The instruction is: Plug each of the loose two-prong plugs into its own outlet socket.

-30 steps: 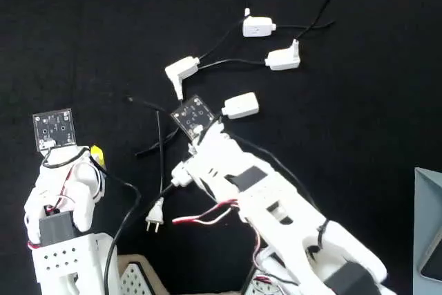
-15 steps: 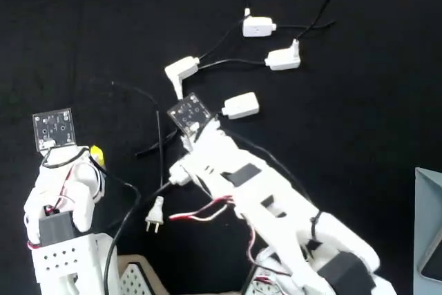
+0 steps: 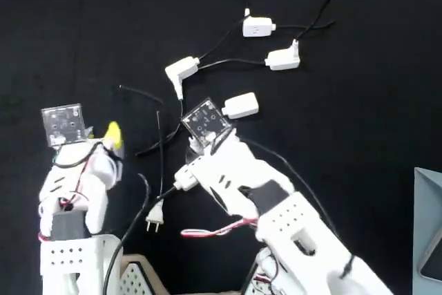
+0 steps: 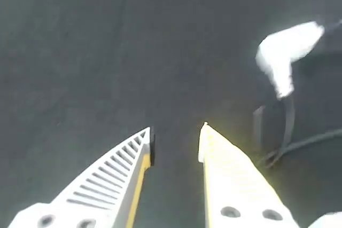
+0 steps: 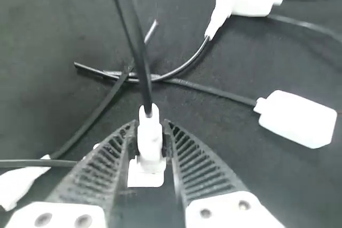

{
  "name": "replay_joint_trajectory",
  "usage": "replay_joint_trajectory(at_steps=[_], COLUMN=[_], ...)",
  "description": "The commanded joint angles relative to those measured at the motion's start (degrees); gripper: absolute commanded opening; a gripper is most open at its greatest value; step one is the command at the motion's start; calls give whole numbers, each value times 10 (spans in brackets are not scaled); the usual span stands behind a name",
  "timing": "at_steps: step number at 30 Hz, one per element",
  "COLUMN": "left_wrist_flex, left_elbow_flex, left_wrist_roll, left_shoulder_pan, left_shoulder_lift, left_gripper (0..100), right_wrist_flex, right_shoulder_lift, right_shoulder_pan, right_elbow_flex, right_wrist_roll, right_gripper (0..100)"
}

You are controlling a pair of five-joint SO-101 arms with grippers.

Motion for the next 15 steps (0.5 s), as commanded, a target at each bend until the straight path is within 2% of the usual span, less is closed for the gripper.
replay_joint_trajectory(at_steps=[1,12,15], left_wrist_flex=[-47,-49,-49], left_elbow_flex=[-1,-7,-6], left_wrist_roll=[25,22,-31], left_shoulder_pan=[76,253,294], left_shoulder_lift=[-5,-5,-5], left_gripper=[156,156,155], right_wrist_flex=[40,111,112], right_shoulder_lift=[-81,-153,-153], right_shoulder_pan=[4,-81,-83], right_elbow_flex=[-6,-6,0], right_wrist_roll=[2,-25,-25], right_gripper=[11,11,11])
